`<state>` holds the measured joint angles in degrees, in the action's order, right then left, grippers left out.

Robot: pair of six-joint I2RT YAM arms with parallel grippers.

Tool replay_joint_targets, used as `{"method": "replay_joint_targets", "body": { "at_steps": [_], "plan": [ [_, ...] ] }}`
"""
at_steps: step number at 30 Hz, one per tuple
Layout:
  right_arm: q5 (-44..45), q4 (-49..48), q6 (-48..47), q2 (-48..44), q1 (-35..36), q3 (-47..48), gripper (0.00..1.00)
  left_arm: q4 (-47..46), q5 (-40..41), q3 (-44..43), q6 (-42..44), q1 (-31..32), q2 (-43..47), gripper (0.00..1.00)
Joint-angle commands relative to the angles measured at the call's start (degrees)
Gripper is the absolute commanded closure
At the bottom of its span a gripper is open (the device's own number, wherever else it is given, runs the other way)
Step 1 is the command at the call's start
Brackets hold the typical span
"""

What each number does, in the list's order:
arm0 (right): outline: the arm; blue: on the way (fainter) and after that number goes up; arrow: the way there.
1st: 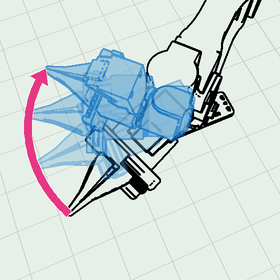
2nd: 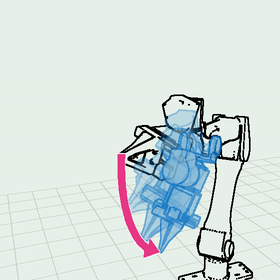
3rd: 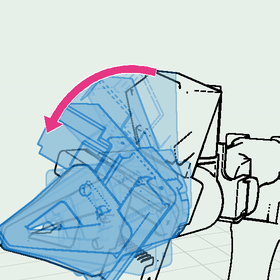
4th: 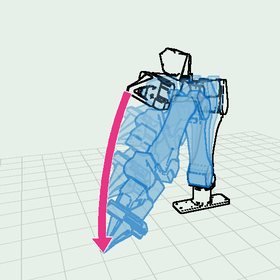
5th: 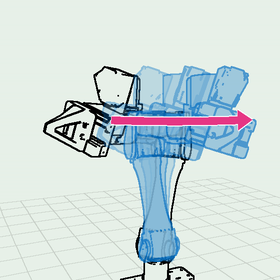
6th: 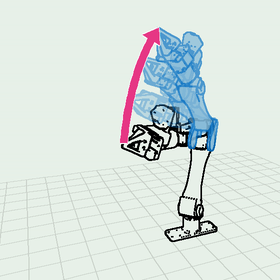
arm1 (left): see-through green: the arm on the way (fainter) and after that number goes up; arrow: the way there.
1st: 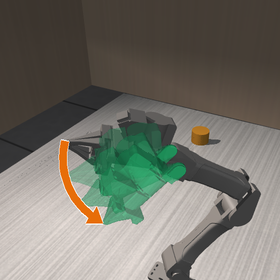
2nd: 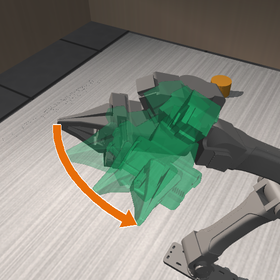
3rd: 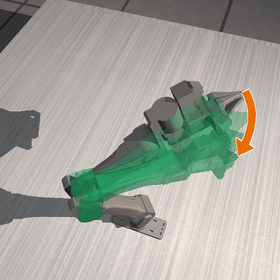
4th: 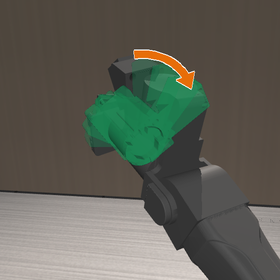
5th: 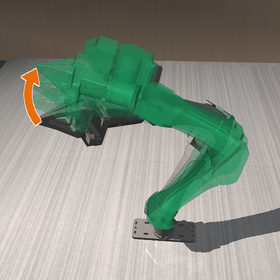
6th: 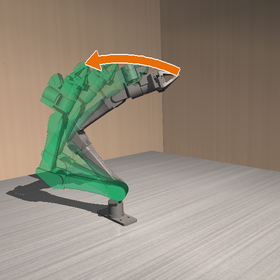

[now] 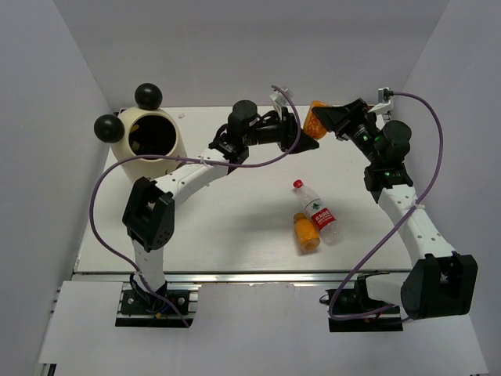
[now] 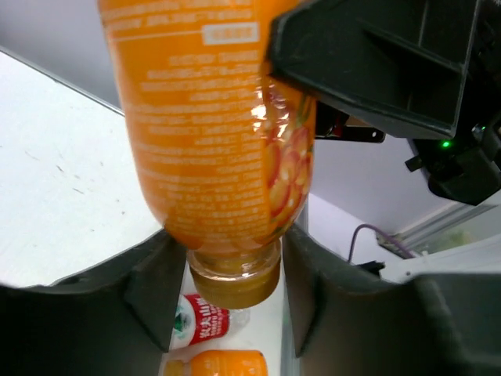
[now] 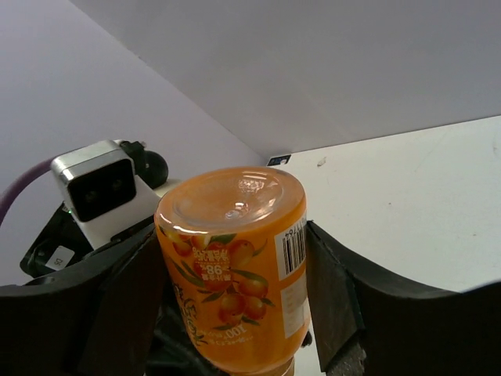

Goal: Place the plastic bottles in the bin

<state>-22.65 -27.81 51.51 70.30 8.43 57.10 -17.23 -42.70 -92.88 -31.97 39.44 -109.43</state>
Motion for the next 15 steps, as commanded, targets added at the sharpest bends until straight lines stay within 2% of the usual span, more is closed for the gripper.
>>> {"method": "replay_joint_targets", "body": {
  "at_steps": [1,2,7,9,11,15],
  "plan": [
    [-0.55,-3.48,0.96,-0.69,0.36,0.38,0.47,-0.87,-1.25,-1.78,0.68,0.29,0.62,0.46],
    [-0.46,-3.39,0.88,-0.61,0.36,0.29,0.45,-0.78,-0.99,-1.6,0.76,0.29,1.14,0.58],
    [-0.72,-1.98,0.18,-0.34,0.28,0.82,0.36,1.06,2.78,-0.64,2.52,0.29,3.25,0.83],
    [-1.6,-1.63,0.0,-0.08,0.36,1.34,0.22,1.94,6.03,-0.11,2.87,0.29,4.56,1.0],
    [-1.69,-1.37,-0.35,-0.17,0.36,1.35,0.11,3.08,7.88,0.24,4.01,0.2,5.71,1.0],
    [1.11,1.0,-2.72,-0.34,0.28,1.79,0.11,6.24,13.76,2.43,7.61,0.2,10.62,1.0]
  ]
}}
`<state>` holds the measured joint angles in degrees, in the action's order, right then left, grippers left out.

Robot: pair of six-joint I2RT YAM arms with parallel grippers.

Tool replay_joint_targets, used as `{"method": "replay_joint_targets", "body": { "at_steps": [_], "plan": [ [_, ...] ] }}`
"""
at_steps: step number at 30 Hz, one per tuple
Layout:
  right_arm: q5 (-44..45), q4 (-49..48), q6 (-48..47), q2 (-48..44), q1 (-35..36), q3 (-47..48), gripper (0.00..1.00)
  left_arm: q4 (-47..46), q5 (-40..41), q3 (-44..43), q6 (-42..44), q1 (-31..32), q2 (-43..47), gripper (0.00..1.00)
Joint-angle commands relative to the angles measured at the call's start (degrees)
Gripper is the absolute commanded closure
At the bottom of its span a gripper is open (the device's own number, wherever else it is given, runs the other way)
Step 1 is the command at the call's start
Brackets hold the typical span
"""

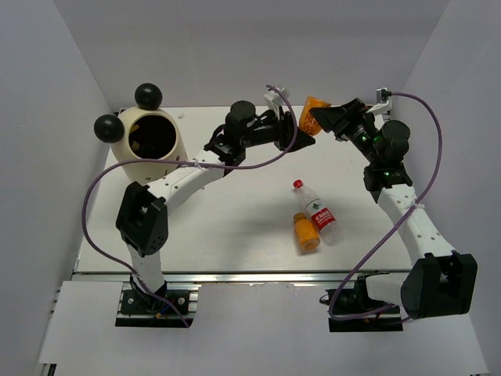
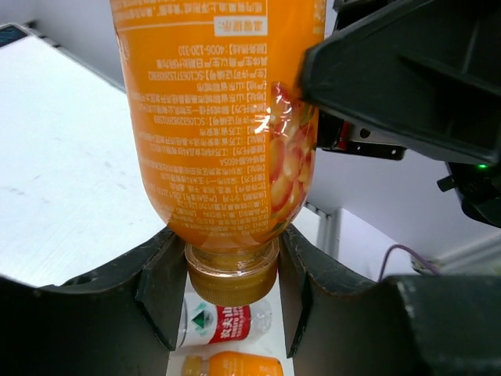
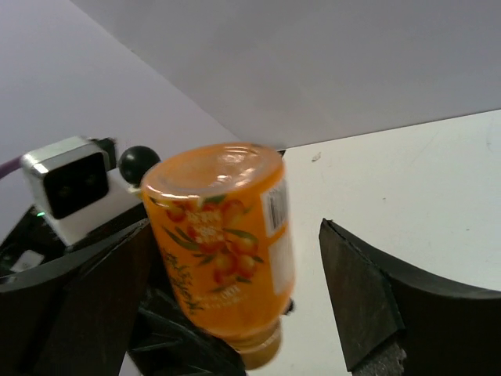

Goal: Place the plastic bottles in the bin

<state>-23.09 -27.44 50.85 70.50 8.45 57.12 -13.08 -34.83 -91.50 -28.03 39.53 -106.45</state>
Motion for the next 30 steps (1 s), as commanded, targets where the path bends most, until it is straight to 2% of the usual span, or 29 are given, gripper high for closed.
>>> {"method": "replay_joint_targets", "body": {
  "at_steps": [1,5,7,10,11,12,14,19,24,28,30],
  "plan": [
    [2.6,1.24,-3.03,-0.71,0.25,1.76,0.1,2.62,9.48,1.67,4.56,0.11,8.54,1.0],
    [14.35,6.07,-6.81,-2.47,-0.36,2.73,0.11,6.65,17.06,4.05,8.34,0.11,12.4,1.0],
    [16.76,9.51,-7.16,-2.65,-1.76,4.3,0.11,10.43,20.4,4.93,10.44,0.11,13.98,1.0],
    [17.82,11.18,-8.92,-3.17,-3.08,5.28,0.11,19.82,31.98,3.27,12.73,0.02,15.14,1.0],
    [18.43,11.79,-9.19,-3.18,-3.26,5.37,0.11,22.02,39.76,2.91,13.35,0.02,16.35,1.0],
    [18.69,12.41,-9.45,-3.18,-3.7,5.37,0.11,25.61,43.32,2.82,14.22,0.02,17.24,1.0],
    [18.0,13.99,-9.45,-2.39,-4.4,5.28,0.11,27.75,51.57,4.22,16.77,-0.5,20.56,1.0],
    [12.12,15.84,-6.39,-0.45,-7.74,5.37,0.11,31.19,58.55,10.45,17.75,-3.92,30.23,1.0],
    [10.35,15.84,-5.24,1.13,-9.41,5.19,0.11,33.81,62.32,18.9,11.09,-9.29,41.13,1.0],
    [9.91,16.19,-5.32,1.92,-9.59,5.54,0.11,38.74,69.7,22.06,9.49,-11.92,45.79,1.0],
    [9.73,16.45,-5.5,2.1,-9.85,5.72,0.11,38.31,70.42,24.25,9.49,-14.3,47.56,1.0]
  ]
}}
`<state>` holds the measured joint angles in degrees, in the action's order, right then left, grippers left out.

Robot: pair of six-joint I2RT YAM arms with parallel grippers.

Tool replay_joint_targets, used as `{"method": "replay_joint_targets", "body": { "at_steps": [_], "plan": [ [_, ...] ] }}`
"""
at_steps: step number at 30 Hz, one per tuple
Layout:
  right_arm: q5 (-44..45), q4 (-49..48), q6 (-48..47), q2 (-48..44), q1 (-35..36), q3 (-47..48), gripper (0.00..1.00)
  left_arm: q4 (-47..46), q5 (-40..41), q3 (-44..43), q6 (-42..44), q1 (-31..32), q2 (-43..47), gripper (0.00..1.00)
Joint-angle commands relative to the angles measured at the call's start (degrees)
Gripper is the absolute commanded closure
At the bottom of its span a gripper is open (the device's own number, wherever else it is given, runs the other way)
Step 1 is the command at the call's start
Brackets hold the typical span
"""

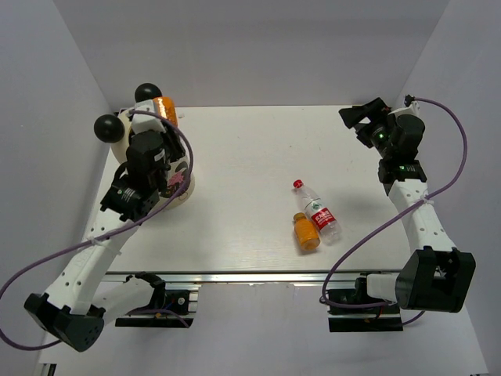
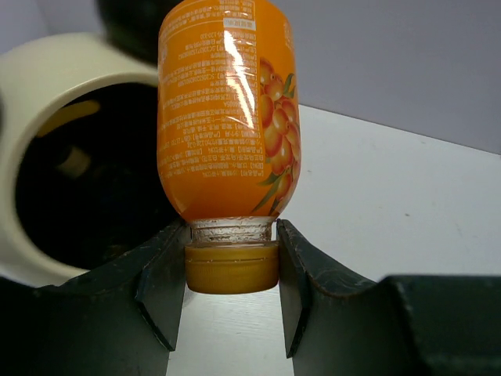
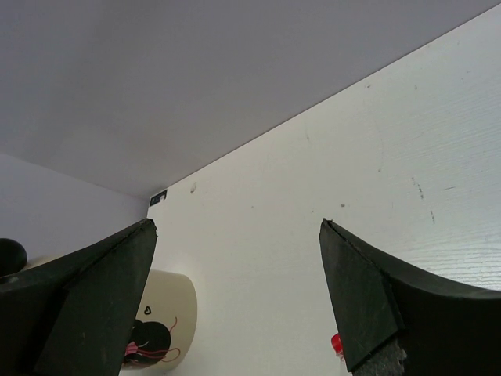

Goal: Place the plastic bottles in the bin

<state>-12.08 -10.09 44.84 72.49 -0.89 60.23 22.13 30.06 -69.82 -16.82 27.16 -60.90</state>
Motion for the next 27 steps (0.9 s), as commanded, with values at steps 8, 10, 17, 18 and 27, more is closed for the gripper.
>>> {"method": "replay_joint_targets", "body": {
  "at_steps": [8,10,17,18,27],
  "plan": [
    [-1.55,-0.9,0.16,0.02,-0.96,2.53,0.11,-1.02,4.56,7.24,-0.41,-5.18,3.25,0.98],
    [-1.63,-0.9,-0.01,-0.07,-1.05,2.61,0.11,-4.71,3.52,10.03,3.88,-5.97,3.07,0.99],
    [-1.37,-1.42,-0.45,-0.94,-1.22,2.09,0.11,-10.53,-2.28,9.27,7.06,-13.35,0.09,0.98],
    [-1.37,-1.43,-0.54,-1.03,-1.31,2.0,0.11,-10.53,-4.2,9.09,7.32,-14.05,-1.31,0.98],
    [-0.76,-1.95,-2.38,-2.17,-1.49,1.48,0.11,-9.3,-9.23,7.68,6.01,-16.44,-5.1,0.63]
  ]
}}
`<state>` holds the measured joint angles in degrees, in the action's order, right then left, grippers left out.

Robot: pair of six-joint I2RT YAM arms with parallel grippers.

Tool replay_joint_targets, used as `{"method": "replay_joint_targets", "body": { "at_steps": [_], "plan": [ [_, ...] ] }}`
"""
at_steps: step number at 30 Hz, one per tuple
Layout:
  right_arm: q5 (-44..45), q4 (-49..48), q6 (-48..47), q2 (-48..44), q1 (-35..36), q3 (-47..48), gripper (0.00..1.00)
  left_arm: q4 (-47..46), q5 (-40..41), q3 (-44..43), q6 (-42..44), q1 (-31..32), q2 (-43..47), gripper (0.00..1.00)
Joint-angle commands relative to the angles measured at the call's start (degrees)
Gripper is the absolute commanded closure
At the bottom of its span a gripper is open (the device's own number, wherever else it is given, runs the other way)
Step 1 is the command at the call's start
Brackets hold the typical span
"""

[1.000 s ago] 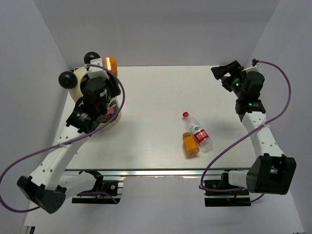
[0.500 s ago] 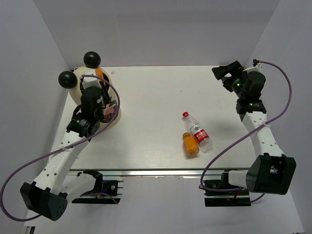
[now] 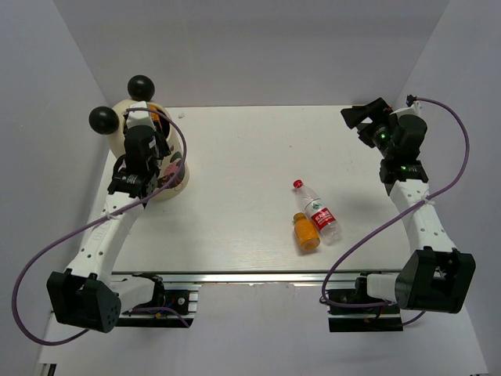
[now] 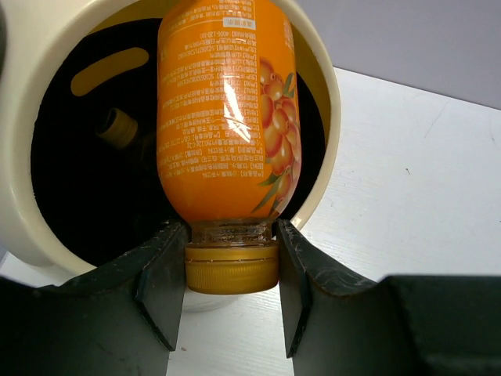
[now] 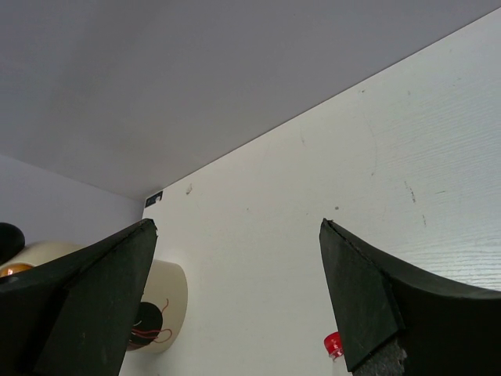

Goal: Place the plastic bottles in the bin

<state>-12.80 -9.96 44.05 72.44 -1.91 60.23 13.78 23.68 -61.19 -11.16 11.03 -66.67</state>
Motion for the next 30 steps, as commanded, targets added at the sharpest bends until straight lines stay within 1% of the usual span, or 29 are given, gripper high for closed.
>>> {"method": "replay_joint_targets", "body": {
  "at_steps": [1,4,5,7,9,17,19,20,21,22,24,25,27,28,30],
  "plan": [
    [0.49,-2.09,-1.78,-2.39,-0.46,1.39,0.11,-1.3,-1.98,-0.6,0.35,-0.39,1.02,0.55],
    [1.37,-2.09,-2.39,-2.75,-0.64,1.3,0.11,-1.66,-0.66,-0.51,0.0,-0.39,0.67,0.39],
    [1.55,-2.17,-2.39,-2.83,-0.72,1.21,0.11,-0.43,-0.13,-0.95,-0.53,-0.31,-0.2,0.36],
    [1.81,-2.26,-2.66,-3.1,-0.72,1.03,0.11,0.28,0.75,-1.57,-1.14,-0.31,-1.0,0.35],
    [2.07,-2.26,-2.83,-3.19,-0.9,1.03,0.11,-0.07,1.54,-1.39,-1.5,-0.39,-1.79,0.27],
    [0.85,-2.52,-2.48,-2.92,-0.99,0.94,0.11,-2.09,-0.83,-1.65,-4.4,-0.39,-3.55,0.26],
    [0.58,-2.7,-2.48,-3.01,-0.99,0.95,0.11,-1.74,-2.4,-2.26,-4.57,-0.39,-3.64,0.21],
    [0.06,-2.61,-3.35,-3.1,-0.99,1.03,0.11,-1.65,-3.8,-2.7,-4.31,-0.31,-3.55,0.16],
    [-1.34,-2.61,-4.32,-3.19,-1.07,1.56,0.11,-1.91,-6.34,-2.79,-4.05,-0.3,-3.38,0.07],
    [-2.05,-2.26,-5.28,-3.19,-0.99,2.0,0.11,-2.26,-8.02,-2.8,-4.05,-0.39,-2.68,0.03],
    [-2.67,-0.17,-8.27,-3.1,-0.99,3.05,0.11,-2.09,-11.01,-3.41,-5.01,-0.39,-1.97,0.02],
    [-2.5,1.15,-9.15,-3.1,-0.99,3.4,0.11,-1.05,-14.94,-4.02,-5.8,-0.39,-1.53,0.02],
    [-2.5,5.36,-13.09,-3.19,-0.99,4.1,0.11,0.36,-20.14,-6.48,-7.38,-0.3,-1.35,0.02],
    [-2.84,6.86,-14.42,-3.19,-0.99,4.28,0.11,1.24,-26.26,-7.18,-8.17,-0.39,-1.27,0.02],
    [-1.72,12.47,-18.72,-2.75,-0.12,6.9,0.1,0.99,-32.09,-8.5,-10.28,-0.22,-1.26,0.02]
  ]
}}
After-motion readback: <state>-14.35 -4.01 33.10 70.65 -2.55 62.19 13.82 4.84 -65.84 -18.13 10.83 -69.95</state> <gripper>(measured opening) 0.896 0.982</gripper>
